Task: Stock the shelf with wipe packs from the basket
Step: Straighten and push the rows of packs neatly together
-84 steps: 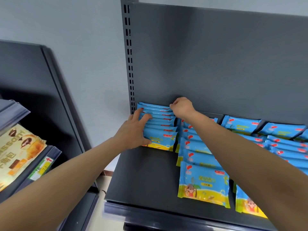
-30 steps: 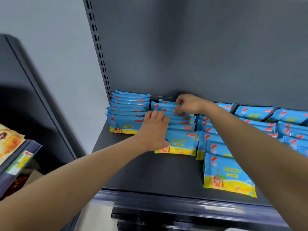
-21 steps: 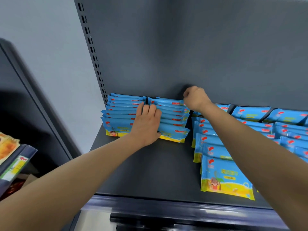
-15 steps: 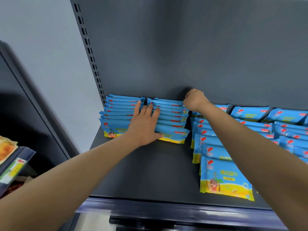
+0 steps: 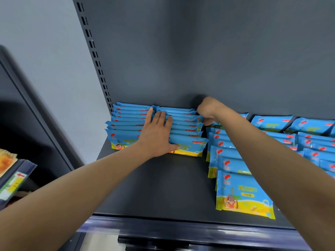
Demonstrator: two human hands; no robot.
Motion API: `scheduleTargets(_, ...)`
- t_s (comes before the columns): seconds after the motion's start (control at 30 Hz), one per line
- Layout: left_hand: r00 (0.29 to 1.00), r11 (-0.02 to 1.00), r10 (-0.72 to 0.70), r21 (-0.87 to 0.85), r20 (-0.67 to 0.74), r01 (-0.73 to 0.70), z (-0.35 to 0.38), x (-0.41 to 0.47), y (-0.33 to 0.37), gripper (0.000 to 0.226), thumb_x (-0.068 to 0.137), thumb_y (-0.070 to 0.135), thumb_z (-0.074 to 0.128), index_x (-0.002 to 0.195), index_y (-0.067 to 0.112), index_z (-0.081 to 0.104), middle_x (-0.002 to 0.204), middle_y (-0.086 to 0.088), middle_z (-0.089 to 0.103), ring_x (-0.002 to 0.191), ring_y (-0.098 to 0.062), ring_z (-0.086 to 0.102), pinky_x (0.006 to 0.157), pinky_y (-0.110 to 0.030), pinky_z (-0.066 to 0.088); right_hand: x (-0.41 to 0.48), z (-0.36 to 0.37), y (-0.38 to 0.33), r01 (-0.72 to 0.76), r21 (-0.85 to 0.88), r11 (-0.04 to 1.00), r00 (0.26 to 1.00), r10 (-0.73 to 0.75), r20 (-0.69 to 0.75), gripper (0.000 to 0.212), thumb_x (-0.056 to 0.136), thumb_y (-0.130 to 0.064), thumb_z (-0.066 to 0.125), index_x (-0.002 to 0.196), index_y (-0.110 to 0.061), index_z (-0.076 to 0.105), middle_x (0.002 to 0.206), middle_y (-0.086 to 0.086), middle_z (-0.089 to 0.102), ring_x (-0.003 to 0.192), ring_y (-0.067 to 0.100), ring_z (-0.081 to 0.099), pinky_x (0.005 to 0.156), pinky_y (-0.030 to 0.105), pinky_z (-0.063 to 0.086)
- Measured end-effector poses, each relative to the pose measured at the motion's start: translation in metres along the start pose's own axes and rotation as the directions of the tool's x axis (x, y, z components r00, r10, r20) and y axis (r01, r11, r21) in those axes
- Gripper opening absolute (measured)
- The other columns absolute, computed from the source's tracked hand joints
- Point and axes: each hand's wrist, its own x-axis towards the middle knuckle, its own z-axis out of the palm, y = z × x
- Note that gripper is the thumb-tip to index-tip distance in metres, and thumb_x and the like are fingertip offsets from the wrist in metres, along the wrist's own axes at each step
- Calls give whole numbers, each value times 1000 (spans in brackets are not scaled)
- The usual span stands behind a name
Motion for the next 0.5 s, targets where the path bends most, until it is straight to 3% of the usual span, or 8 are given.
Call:
scheduleTargets(0.07,1000,1000,7,18,-10,-7,-2,1,1,105,71,82,32,145,8,19,150,-18,25,141,-30,19,111,-46,-16,1,-2,-4,-27,252,967,999,21,28,35,93,-4,48,62,-17,37,101,7,63,80,24,61,33,11,37)
scheduleTargets(0.1,1000,1000,2,19,-15,-2,-3,2,1,106,70,83,32,144,8,23,148,-18,29,139,-30,21,112,-46,-15,1,1,-5,71,167,983,997,-68,-21,36,94,-1,42,64,-20,34,116,11,60,74,23,56,31,10,38)
scheduleTargets(0.17,1000,1000,-8,22,-12,9,-5,3,2,107,68,84,31,143,7,25,146,-17,32,138,-31,23,112,-46,-15,4,3,-3,79,97,992,994,-72,-79,36,94,0,38,65,-20,32,132,21,51,74,21,48,39,15,45)
scheduleTargets(0.27,1000,999,2,35,30,-3,-1,2,1,109,70,83,31,146,8,14,151,-18,21,141,-32,15,110,-48,-18,0,2,-1,19,221,975,999,-11,-35,32,94,-1,40,66,-17,37,131,25,52,89,28,58,52,22,44)
scheduleTargets(0.33,998,999,13,41,54,-15,1,3,-2,108,72,82,32,147,8,7,153,-18,14,143,-32,9,108,-48,-20,0,3,2,-15,240,971,1000,20,-17,24,93,-1,41,73,-11,48,123,26,57,106,34,61,61,28,53)
scheduleTargets(0.4,998,999,19,29,66,-21,2,5,-3,106,74,80,33,147,8,5,154,-18,11,143,-31,7,109,-47,-18,1,3,3,-37,210,977,999,38,-2,16,93,0,42,92,1,58,109,26,61,102,35,63,79,38,57)
scheduleTargets(0.43,997,1000,16,15,72,-17,2,6,-3,105,75,79,34,147,9,4,154,-18,10,143,-31,6,110,-47,-16,2,3,3,-30,196,980,1000,31,-3,17,93,-1,42,95,3,58,101,23,60,96,33,63,81,38,56)
scheduleTargets(0.5,996,1000,14,-13,90,-13,3,7,-4,105,75,78,37,148,9,3,155,-17,8,143,-31,4,112,-47,-12,-3,0,-1,22,109,994,999,-19,-34,12,93,-3,43,93,-4,54,94,17,53,85,27,54,69,33,51)
